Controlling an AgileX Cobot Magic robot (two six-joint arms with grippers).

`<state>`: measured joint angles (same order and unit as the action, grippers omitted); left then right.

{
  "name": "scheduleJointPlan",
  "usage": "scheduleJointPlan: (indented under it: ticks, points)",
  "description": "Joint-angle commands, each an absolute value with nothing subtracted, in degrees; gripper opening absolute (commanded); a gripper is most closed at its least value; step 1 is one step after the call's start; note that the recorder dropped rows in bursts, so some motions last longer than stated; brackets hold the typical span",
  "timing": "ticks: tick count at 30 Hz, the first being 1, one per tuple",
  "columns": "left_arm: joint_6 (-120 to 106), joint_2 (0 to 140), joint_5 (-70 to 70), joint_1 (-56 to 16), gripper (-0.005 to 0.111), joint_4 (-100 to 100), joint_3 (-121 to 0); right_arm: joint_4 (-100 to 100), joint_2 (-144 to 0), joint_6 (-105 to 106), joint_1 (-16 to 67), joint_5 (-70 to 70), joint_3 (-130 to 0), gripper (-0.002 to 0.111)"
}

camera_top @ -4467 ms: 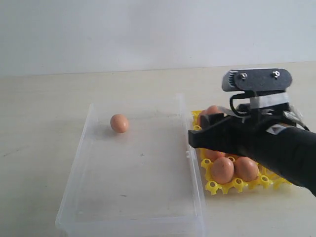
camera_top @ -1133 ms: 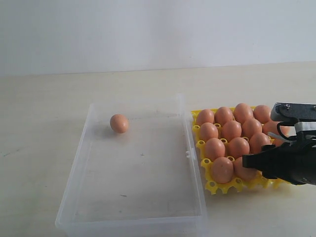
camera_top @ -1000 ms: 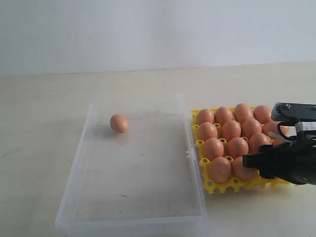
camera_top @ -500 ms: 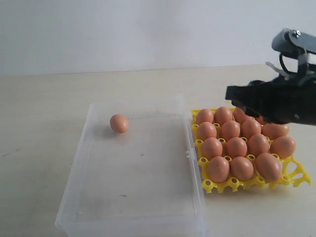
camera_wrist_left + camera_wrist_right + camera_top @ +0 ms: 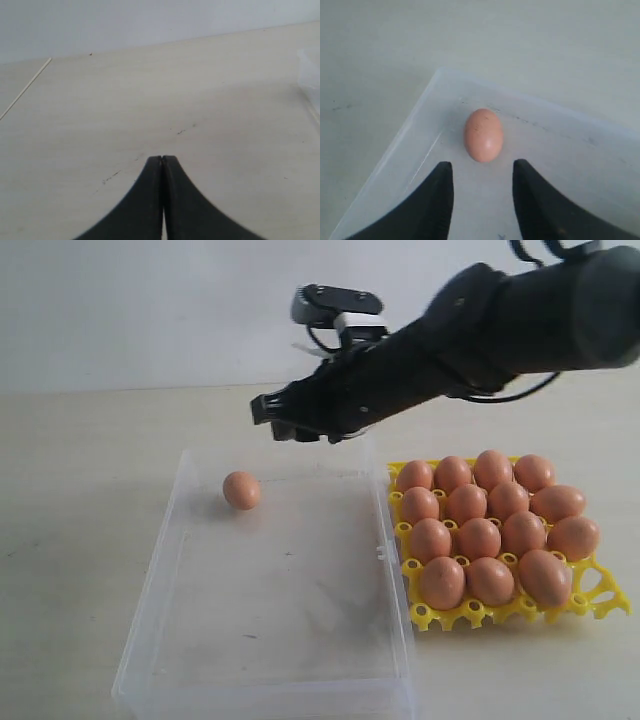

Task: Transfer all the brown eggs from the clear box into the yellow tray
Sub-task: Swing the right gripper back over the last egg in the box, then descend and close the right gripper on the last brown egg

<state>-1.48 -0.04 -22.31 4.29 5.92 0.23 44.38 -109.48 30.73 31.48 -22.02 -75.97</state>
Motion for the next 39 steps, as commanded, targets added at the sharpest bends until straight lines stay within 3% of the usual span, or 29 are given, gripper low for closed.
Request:
scheduleJointPlan:
  ticks: [1, 11, 18, 39]
  points:
    - [-1.2, 0.0, -21.8, 4.0, 0.000, 5.9, 0.0, 36.0, -117.9, 27.2, 33.4, -30.0, -88.0, 0.043]
    - [-1.4, 0.0, -21.8, 4.0, 0.000, 5.9, 0.0, 21.4, -129.1, 16.3, 34.4, -42.4, -105.9, 0.044]
    - [-1.4, 0.0, -21.8, 4.0, 0.000, 5.9, 0.0, 20.6, -135.5, 12.8, 34.9, -47.4, -113.5, 0.055]
    - [-1.4, 0.0, -21.8, 4.0, 0.000, 5.9, 0.0, 19.6, -141.6, 10.3, 37.0, -45.2, -117.1, 0.056]
